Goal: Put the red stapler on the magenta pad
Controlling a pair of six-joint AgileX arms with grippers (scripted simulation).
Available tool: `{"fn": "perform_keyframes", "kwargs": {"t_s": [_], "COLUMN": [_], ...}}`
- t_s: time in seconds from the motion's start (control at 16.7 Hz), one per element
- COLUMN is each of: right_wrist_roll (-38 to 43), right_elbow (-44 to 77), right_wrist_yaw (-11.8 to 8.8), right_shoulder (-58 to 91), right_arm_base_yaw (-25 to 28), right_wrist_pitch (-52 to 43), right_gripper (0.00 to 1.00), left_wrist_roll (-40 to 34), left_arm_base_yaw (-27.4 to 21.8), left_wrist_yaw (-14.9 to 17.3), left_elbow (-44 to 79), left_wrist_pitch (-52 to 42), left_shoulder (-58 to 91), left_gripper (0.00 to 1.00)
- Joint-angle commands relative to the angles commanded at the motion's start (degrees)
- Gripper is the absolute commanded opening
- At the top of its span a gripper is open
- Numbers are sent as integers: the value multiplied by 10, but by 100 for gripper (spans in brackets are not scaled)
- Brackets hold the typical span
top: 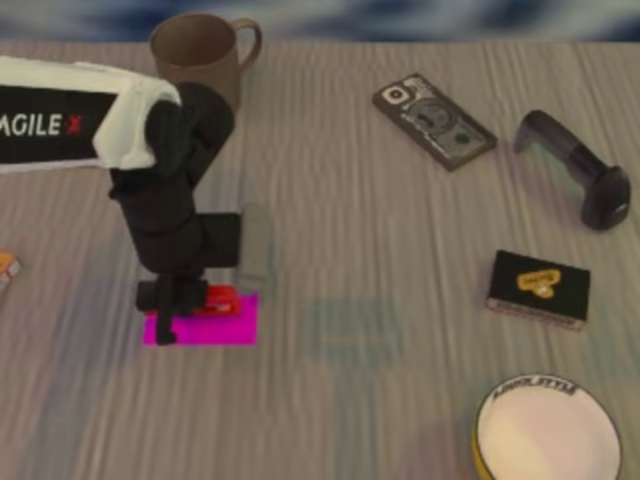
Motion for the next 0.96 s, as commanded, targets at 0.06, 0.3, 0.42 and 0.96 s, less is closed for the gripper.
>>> {"fn": "perform_keyframes", "kwargs": {"t_s": [0.06,0.3,0.42,0.96], "right_wrist_roll": [0,0,0,0], "right_elbow": [0,0,0,0], "right_wrist_yaw": [0,0,0,0], "right_shoulder": [0,0,0,0], "right_arm_base_yaw": [0,0,0,0], "right_wrist_pitch": [0,0,0,0], "right_gripper": [100,100,100,100], "left_wrist_roll": [0,0,0,0], "left_arm_base_yaw": [0,0,0,0], "left_wrist_yaw": [0,0,0,0], "left_elbow": [0,0,0,0], "left_wrist_pitch": [0,0,0,0], "left_shoulder": [0,0,0,0], "left_gripper": [30,60,75,100]}}
